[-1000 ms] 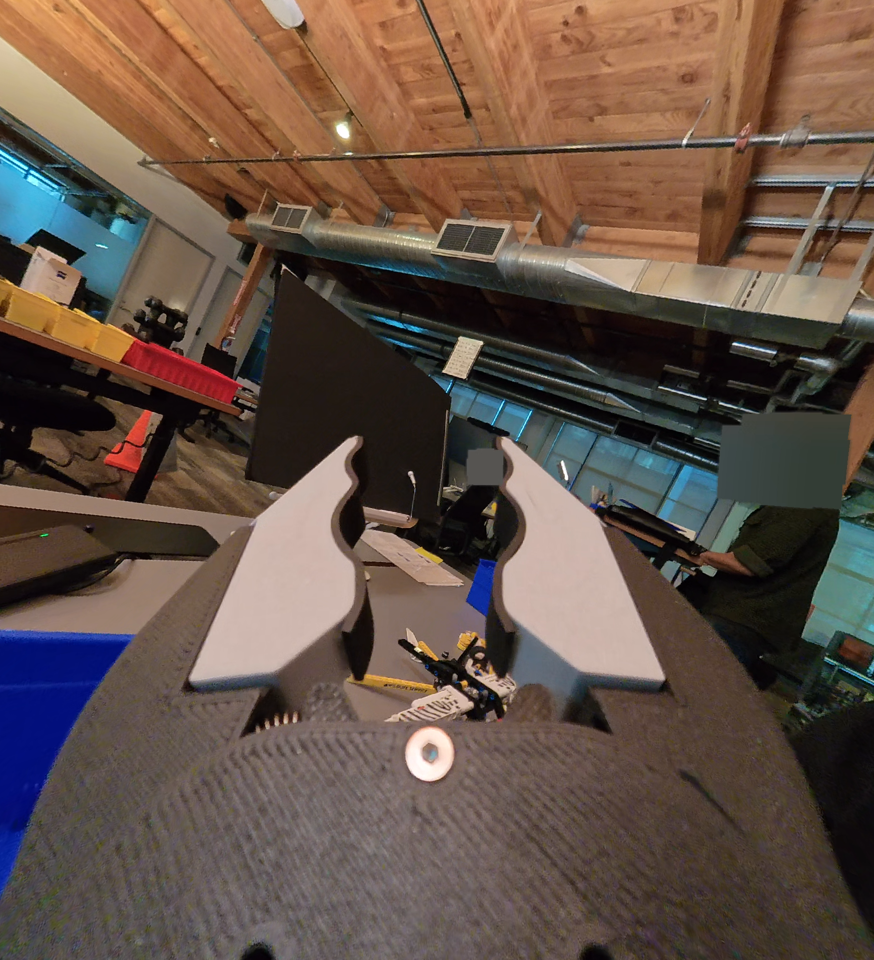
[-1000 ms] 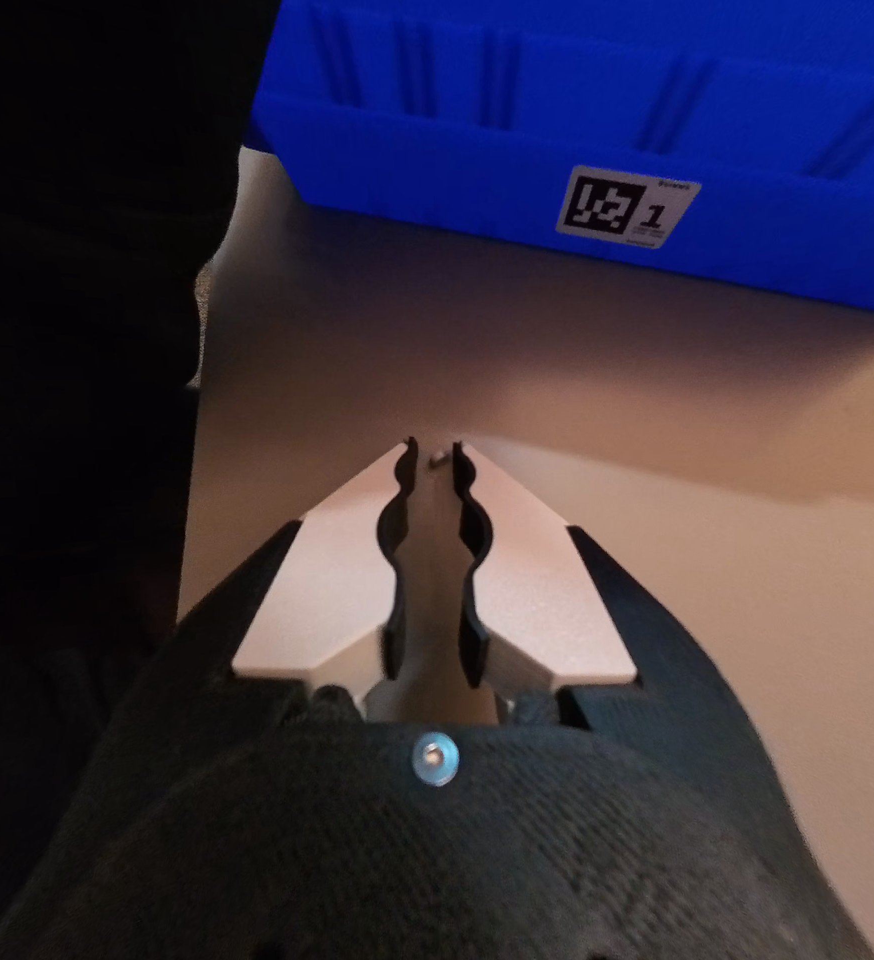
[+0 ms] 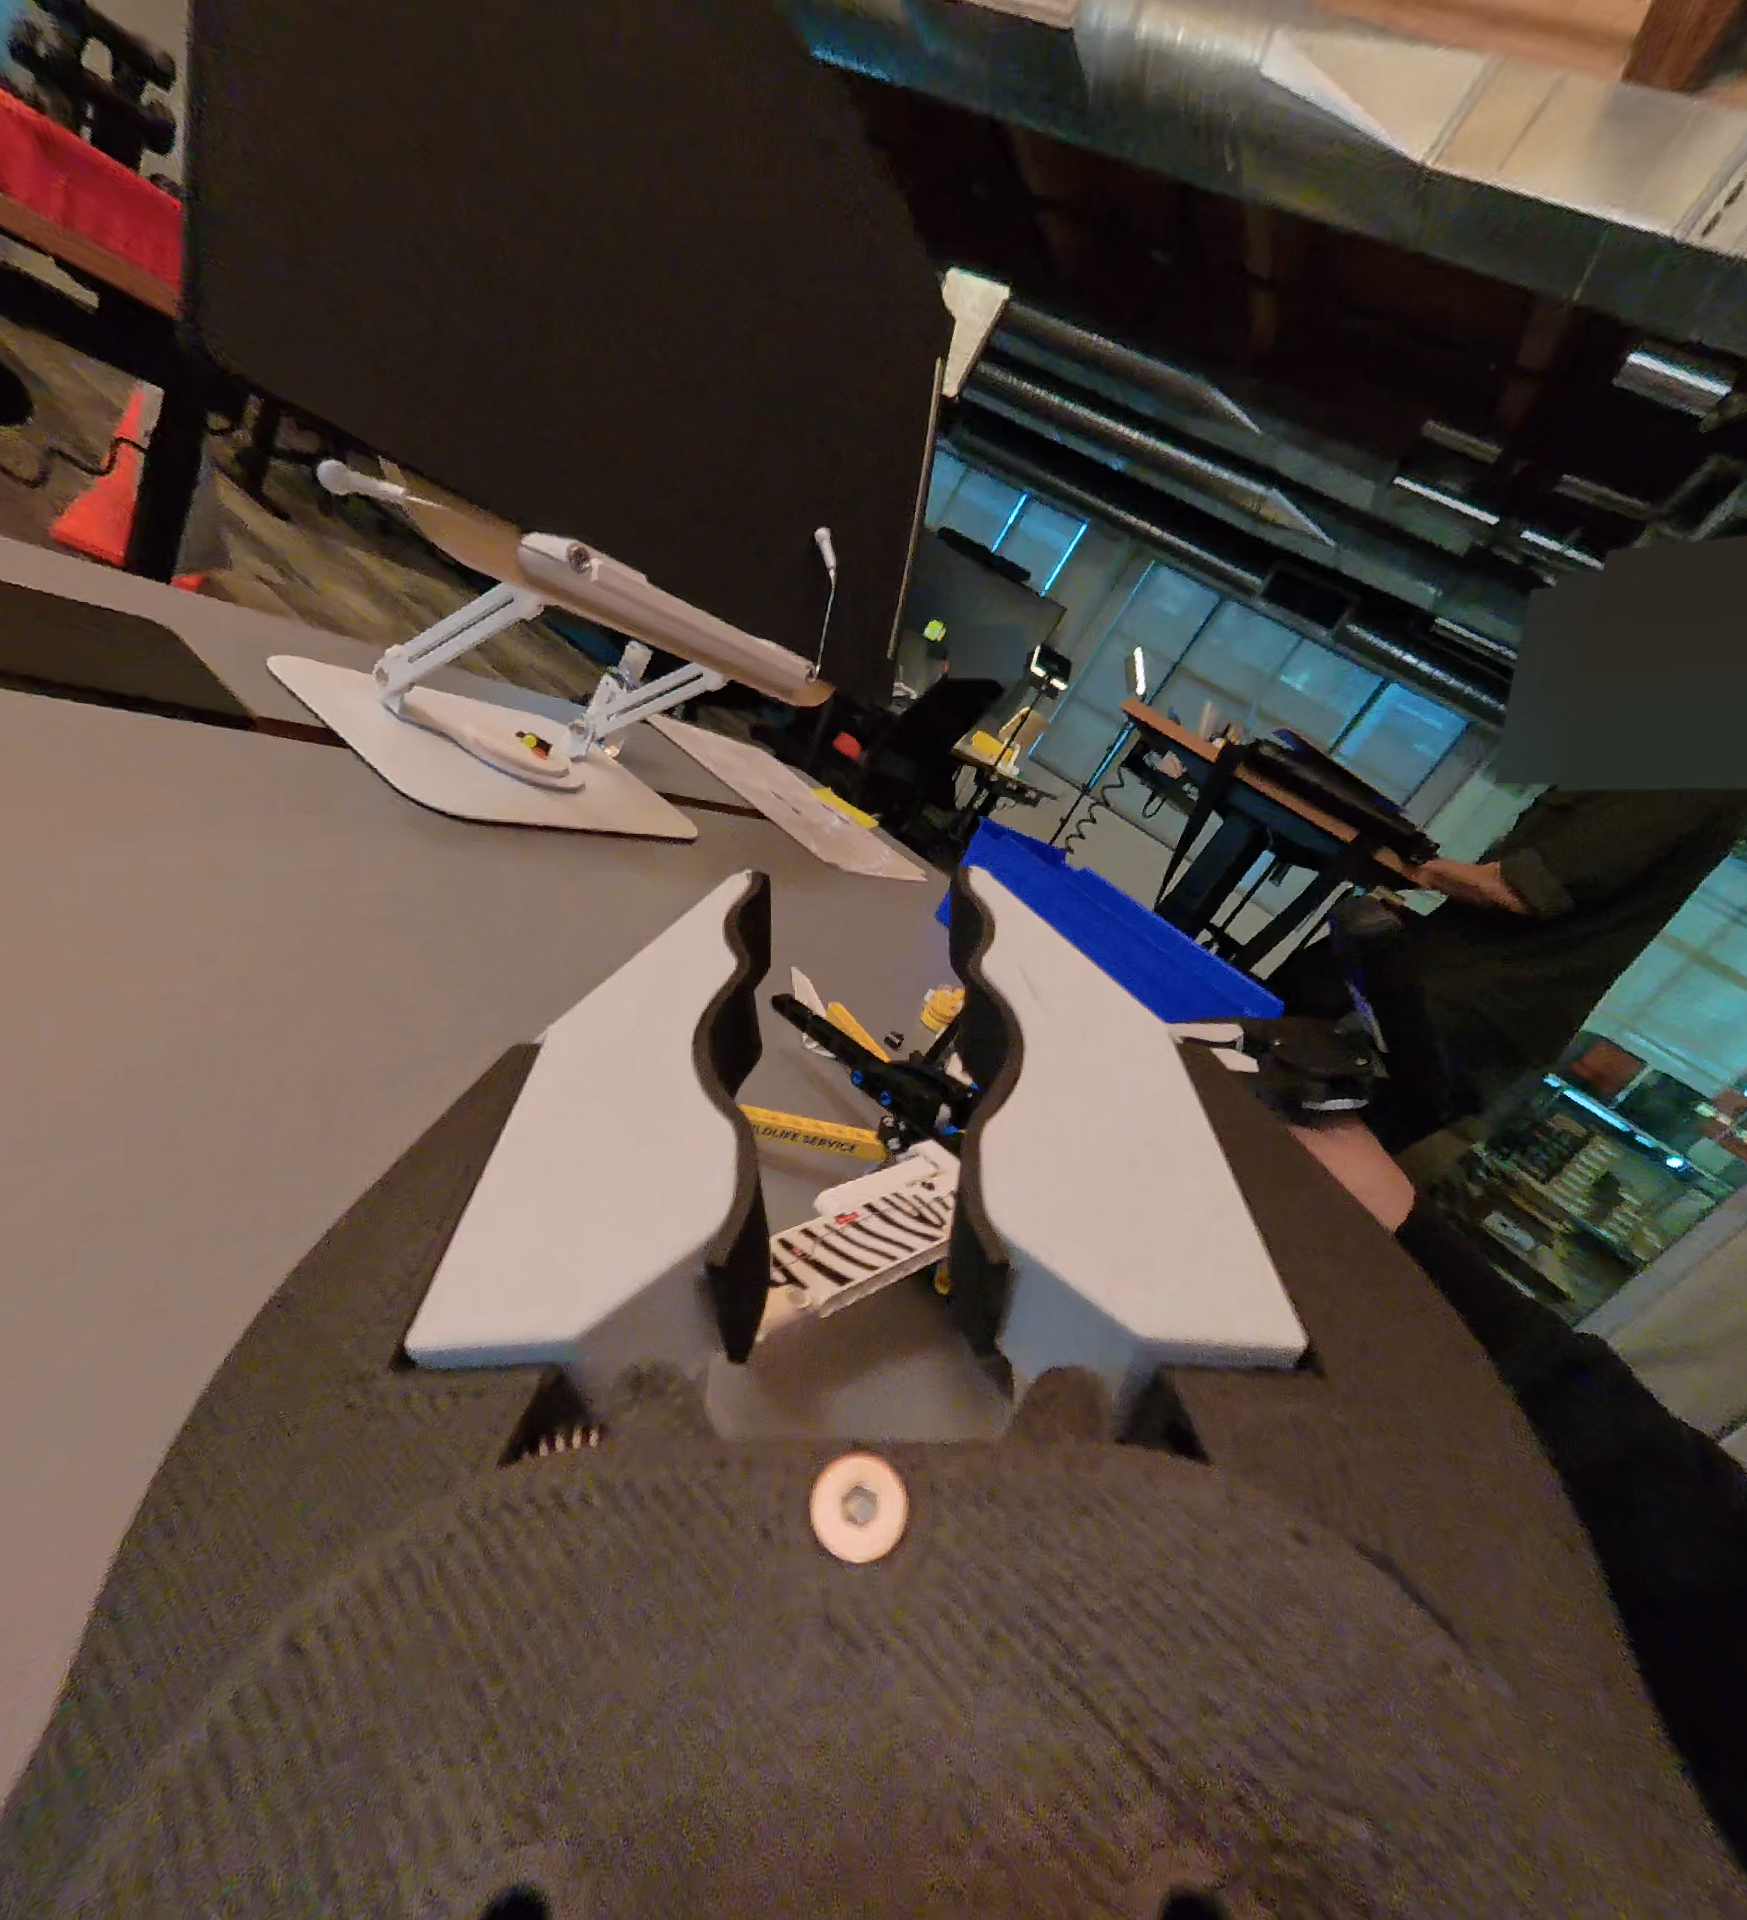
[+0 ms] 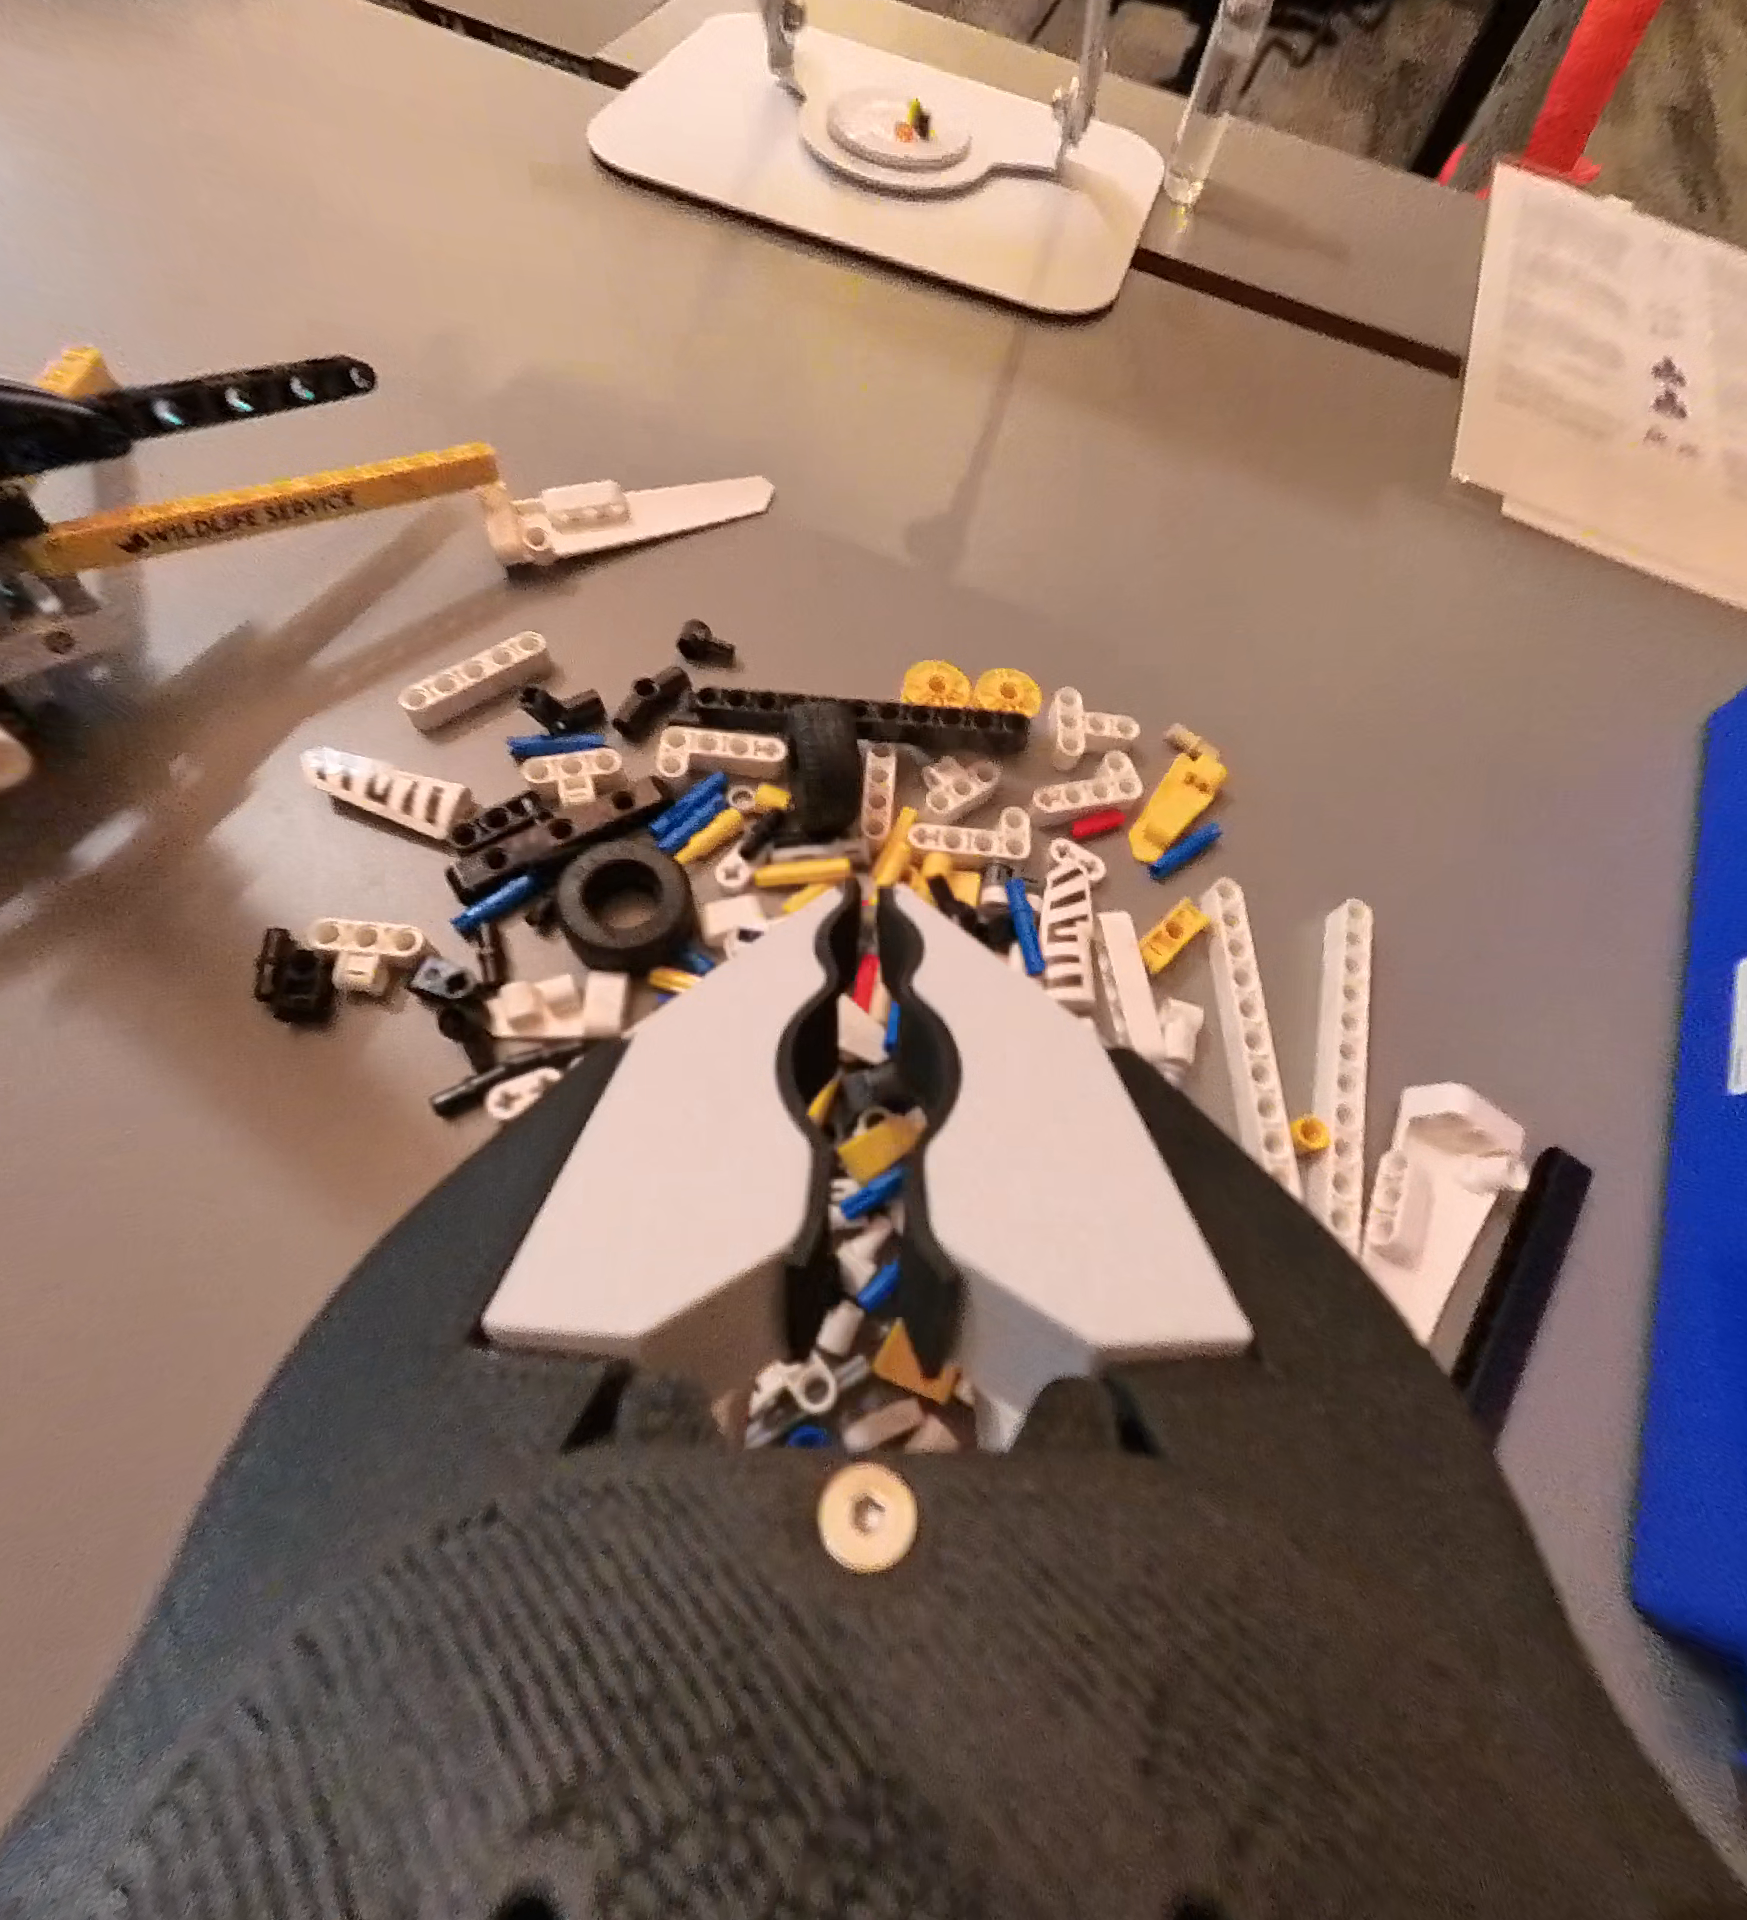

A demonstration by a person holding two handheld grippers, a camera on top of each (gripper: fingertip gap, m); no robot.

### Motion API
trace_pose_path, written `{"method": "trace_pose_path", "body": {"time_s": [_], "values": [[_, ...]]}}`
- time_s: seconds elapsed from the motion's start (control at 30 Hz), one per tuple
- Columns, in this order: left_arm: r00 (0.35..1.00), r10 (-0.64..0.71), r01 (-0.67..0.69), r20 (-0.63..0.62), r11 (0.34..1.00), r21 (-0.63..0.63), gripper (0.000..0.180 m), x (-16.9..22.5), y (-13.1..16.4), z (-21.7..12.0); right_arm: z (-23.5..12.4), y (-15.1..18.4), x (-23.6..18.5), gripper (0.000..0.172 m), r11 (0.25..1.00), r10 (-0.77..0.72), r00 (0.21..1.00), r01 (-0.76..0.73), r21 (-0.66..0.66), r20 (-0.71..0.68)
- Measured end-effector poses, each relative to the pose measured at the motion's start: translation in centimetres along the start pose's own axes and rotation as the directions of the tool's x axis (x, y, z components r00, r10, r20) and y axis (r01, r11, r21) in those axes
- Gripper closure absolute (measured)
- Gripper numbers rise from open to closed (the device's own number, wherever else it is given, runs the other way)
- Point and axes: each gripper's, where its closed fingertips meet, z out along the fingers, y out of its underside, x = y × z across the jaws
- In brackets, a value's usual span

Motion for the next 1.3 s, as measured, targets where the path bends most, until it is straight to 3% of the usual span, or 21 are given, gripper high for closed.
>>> {"method": "trace_pose_path", "body": {"time_s": [0.1, 0.3, 0.47, 0.63, 0.73, 0.87, 1.13, 1.3], "values": [[0.999, 0.009, -0.009, 0.051, 1.000, -0.005, 0.147, -1.0, 0.2, -0.4, 0.5, 0.7, 0.4, 0.170, 1.000, -0.013, 1.000, 0.013, -0.026, -0.002], [0.999, -0.032, 0.034, 0.027, 0.998, -0.058, 0.146, -1.0, 1.2, -0.2, 0.4, 0.0, 1.0, 0.161, 1.000, -0.025, 0.999, 0.024, -0.012, -0.029], [0.994, 0.107, -0.107, -0.008, 0.972, -0.210, 0.145, 0.4, 3.8, 0.8, -2.1, -5.3, -3.2, 0.154, 0.974, -0.069, 0.995, 0.050, 0.221, 0.076], [0.940, 0.334, -0.338, -0.070, 0.881, -0.331, 0.135, 1.9, 6.8, 1.6, -3.9, -9.2, -10.9, 0.154, 0.875, -0.314, 0.939, 0.230, 0.427, 0.138], [0.933, 0.325, -0.360, -0.155, 0.870, -0.336, 0.119, 3.7, 7.9, 1.9, -5.4, -10.3, -15.2, 0.155, 0.817, -0.339, 0.887, 0.112, 0.565, 0.314], [0.914, 0.369, -0.405, -0.166, 0.836, -0.370, 0.116, 3.6, 8.8, 2.1, -6.3, -10.5, -15.0, 0.156, 0.826, -0.212, 0.867, -0.086, 0.556, 0.450], [0.885, 0.435, -0.461, -0.165, 0.771, -0.439, 0.118, 3.0, 10.4, 2.2, -5.2, -7.9, -14.3, 0.147, 0.847, -0.268, 0.919, 0.081, 0.526, 0.291], [0.898, 0.413, -0.438, -0.153, 0.801, -0.409, 0.119, 3.1, 9.6, 2.1, -3.8, -7.0, -14.0, 0.119, 0.798, -0.376, 0.922, 0.272, 0.539, 0.092]]}}
